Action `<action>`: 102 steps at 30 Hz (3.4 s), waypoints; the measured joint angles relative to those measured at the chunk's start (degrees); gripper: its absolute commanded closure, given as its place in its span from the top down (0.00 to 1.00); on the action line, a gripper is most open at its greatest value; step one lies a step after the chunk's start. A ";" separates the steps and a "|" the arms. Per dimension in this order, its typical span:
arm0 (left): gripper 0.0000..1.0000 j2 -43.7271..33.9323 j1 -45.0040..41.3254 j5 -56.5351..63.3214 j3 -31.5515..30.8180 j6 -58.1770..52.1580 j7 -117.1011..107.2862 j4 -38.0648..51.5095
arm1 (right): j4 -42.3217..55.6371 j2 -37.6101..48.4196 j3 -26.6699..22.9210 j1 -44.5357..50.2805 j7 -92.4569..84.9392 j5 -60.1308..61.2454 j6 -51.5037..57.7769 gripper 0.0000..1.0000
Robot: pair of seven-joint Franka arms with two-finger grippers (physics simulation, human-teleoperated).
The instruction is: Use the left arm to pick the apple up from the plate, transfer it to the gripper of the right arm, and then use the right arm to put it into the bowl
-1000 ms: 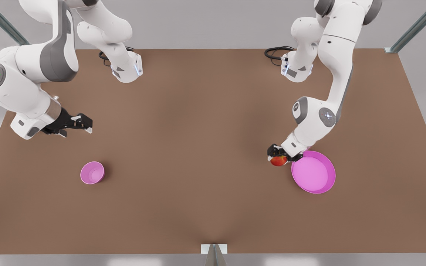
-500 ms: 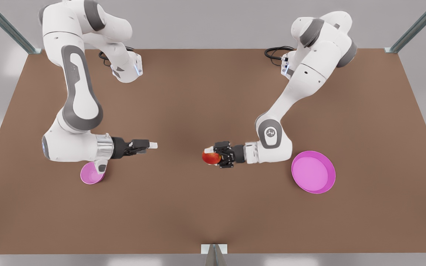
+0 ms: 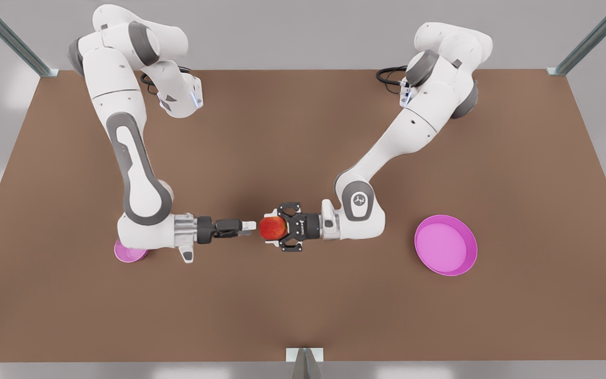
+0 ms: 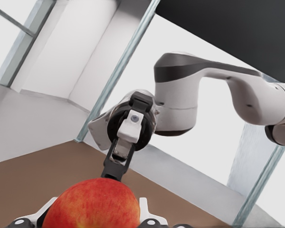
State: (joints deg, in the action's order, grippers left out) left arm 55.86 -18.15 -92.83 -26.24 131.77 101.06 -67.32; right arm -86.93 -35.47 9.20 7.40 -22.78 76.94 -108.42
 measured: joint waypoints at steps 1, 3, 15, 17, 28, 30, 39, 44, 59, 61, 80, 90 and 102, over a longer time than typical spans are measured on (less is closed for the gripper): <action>0.76 0.15 -0.06 -0.18 -0.01 0.18 1.76 0.03 | 0.02 -0.05 0.05 0.28 -1.15 1.06 -0.67 1.00; 0.76 0.33 -0.12 -0.43 -0.01 0.47 4.99 0.04 | 0.19 -0.09 0.04 0.23 -3.36 2.45 -1.72 1.00; 0.76 0.39 -0.09 -0.80 -0.97 1.09 18.50 0.05 | -0.66 -1.63 0.01 0.63 -14.36 5.43 -5.13 1.00; 0.76 0.39 -0.12 -0.81 -0.92 1.12 20.01 0.05 | -1.53 -1.41 0.01 0.74 -15.91 5.51 -5.12 1.00; 0.76 0.39 -0.20 -0.85 -0.89 1.24 25.93 0.05 | -3.96 -1.11 5.65 -2.90 -22.48 7.02 -3.74 1.00; 0.76 0.42 -0.22 -0.82 -0.83 1.27 26.67 0.05 | -4.16 -1.09 6.09 -2.96 -23.41 7.29 -3.79 1.00; 0.76 0.66 -0.57 -0.85 -0.89 1.52 29.14 0.05 | -4.43 -2.21 6.25 -2.47 -27.23 7.65 -4.68 1.00; 0.76 0.66 -0.64 -0.84 -0.87 1.60 30.08 0.05 | -5.37 -2.16 7.00 -2.57 -29.07 8.13 -5.00 1.00; 0.76 0.74 -0.84 -0.78 -0.77 1.67 31.74 0.06 | -5.91 -2.21 7.12 -1.60 -33.55 12.55 -6.28 0.80; 0.76 0.74 -0.83 -0.77 -0.73 1.68 31.87 0.05 | -5.91 -2.21 7.12 -1.53 -33.96 12.63 -6.46 0.79; 1.00 -0.85 2.92 0.44 -1.03 0.55 32.01 -4.20 | -5.97 -2.20 7.12 -2.36 -36.34 12.24 -6.45 0.79; 1.00 -21.56 25.40 27.12 -4.12 -7.24 26.34 -20.17 | -5.60 -2.19 6.42 -7.78 -36.79 6.60 -2.50 0.79; 1.00 -49.14 16.26 93.15 22.57 -39.66 -23.07 -13.47 | 8.33 -10.60 -4.64 -16.75 -35.62 -5.29 19.67 0.79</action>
State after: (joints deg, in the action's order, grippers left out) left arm 6.72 -1.89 0.32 -3.67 92.11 77.99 -80.79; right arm -78.60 -46.07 4.56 -9.35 -58.40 71.65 -88.75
